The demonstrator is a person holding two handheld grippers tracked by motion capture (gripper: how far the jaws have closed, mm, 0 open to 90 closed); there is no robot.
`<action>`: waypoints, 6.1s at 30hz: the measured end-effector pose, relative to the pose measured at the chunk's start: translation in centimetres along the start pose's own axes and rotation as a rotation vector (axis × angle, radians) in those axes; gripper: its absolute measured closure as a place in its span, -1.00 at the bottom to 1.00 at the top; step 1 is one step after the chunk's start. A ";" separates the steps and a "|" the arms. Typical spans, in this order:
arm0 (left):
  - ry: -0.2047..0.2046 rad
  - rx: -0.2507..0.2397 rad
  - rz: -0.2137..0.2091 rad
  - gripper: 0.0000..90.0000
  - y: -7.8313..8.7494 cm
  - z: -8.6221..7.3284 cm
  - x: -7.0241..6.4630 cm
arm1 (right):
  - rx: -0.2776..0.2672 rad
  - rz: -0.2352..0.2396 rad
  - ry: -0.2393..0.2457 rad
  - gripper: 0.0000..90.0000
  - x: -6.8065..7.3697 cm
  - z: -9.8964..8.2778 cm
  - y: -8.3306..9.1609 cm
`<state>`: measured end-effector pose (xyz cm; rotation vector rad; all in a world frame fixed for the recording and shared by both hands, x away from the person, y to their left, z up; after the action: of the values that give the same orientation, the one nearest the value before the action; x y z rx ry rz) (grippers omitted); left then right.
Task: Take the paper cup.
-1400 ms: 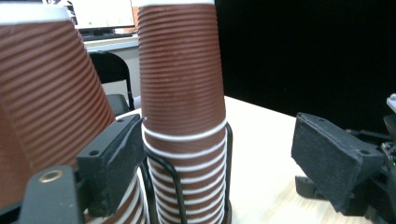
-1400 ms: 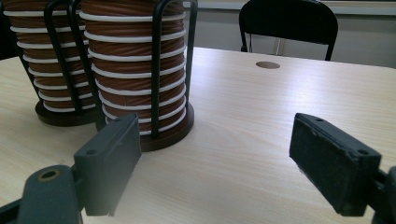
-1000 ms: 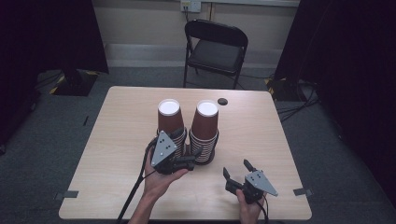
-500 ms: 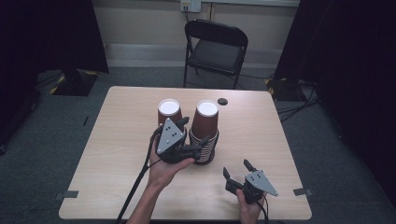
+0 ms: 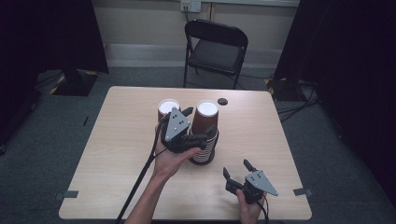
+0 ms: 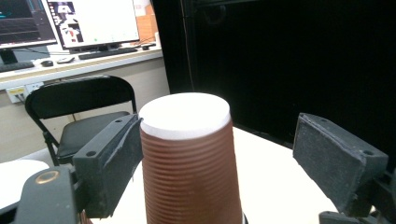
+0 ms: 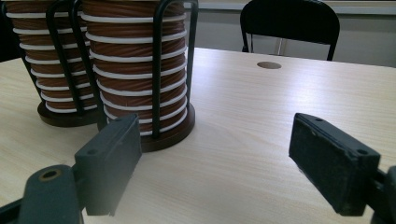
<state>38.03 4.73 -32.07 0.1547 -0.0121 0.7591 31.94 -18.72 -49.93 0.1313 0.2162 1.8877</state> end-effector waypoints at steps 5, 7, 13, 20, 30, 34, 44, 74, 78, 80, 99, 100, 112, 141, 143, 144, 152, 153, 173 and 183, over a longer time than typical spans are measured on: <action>0.022 0.005 0.019 -0.64 -0.7 0.2 0.3 | 0.000 0.000 0.000 -0.64 0.0 0.0 0.0; 0.017 0.013 0.026 -0.64 -0.9 0.4 0.4 | 0.000 0.001 0.000 -0.64 0.0 0.0 0.0; 0.016 0.042 0.044 -0.64 -1.8 0.9 0.7 | 0.002 0.006 0.001 -0.64 0.0 0.0 0.0; 0.031 0.057 0.046 -0.62 -3.1 0.9 1.0 | 0.002 0.011 0.001 -0.64 0.0 0.0 0.0; 0.047 0.125 0.039 -0.65 -5.0 1.0 1.0 | 0.001 0.016 0.003 -0.64 0.0 0.0 0.0; 0.033 0.141 0.053 -0.65 -5.3 0.8 1.0 | 0.002 0.017 0.004 -0.64 0.0 0.0 0.0; 0.038 0.198 0.046 -0.55 -6.2 -0.2 1.5 | -0.003 0.013 0.007 -0.63 0.0 0.0 0.0; 0.036 0.129 0.016 -0.50 -5.5 0.8 1.9 | -0.002 0.015 0.010 -0.62 0.1 0.0 0.0; 0.042 0.096 0.004 -0.50 -5.0 1.2 2.1 | -0.002 0.024 0.003 -0.62 0.0 0.0 0.0; 0.040 0.090 0.004 -0.50 -5.0 1.3 2.1 | -0.001 0.024 0.003 -0.62 0.0 0.0 0.0; 0.081 0.000 0.013 -0.49 -3.6 2.5 2.6 | -0.002 0.021 0.003 -0.62 0.0 0.0 0.0; 0.088 -0.006 0.012 -0.49 -3.5 2.6 2.7 | -0.002 0.021 0.001 -0.62 0.0 0.0 0.0; 0.134 -0.047 0.007 -0.49 -2.5 3.6 3.5 | 0.001 0.021 0.003 -0.62 0.0 0.0 0.0; 0.158 -0.117 -0.014 -0.49 0.7 4.7 4.2 | 0.001 0.024 0.001 -0.62 0.0 0.0 0.0; 0.160 -0.122 -0.015 -0.49 1.1 4.7 4.1 | 0.002 0.021 0.002 -0.62 0.0 0.0 0.0; 0.160 -0.125 -0.018 -0.49 1.5 4.7 4.1 | 0.000 0.021 0.001 -0.63 0.0 0.0 0.0; 0.136 -0.128 -0.027 -0.49 3.2 4.9 3.6 | 0.000 0.021 0.003 -0.62 0.0 0.0 0.0; 0.136 -0.128 -0.027 -0.49 3.2 4.9 3.6 | 0.000 0.021 0.003 -0.62 0.0 0.0 0.0; 0.150 -0.084 -0.061 -0.49 6.0 2.7 1.8 | -0.002 0.019 0.002 -0.62 0.0 0.0 0.0; 0.161 -0.059 -0.066 -0.49 6.9 0.6 1.1 | 0.000 0.019 0.004 -0.63 0.0 0.0 0.0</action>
<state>34.10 10.28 -30.50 0.0374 0.1229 0.7025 31.94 -18.70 -49.93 0.1301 0.2186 1.9075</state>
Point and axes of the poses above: each handheld gripper's, and its own axes: y roughly backward along the jaws, z roughly out of its top, x roughly to its left, the point moved 2 cm from there along -y, roughly forward along the jaws, and after that the axes turned 4 degrees about -z, right-handed, at the moved point
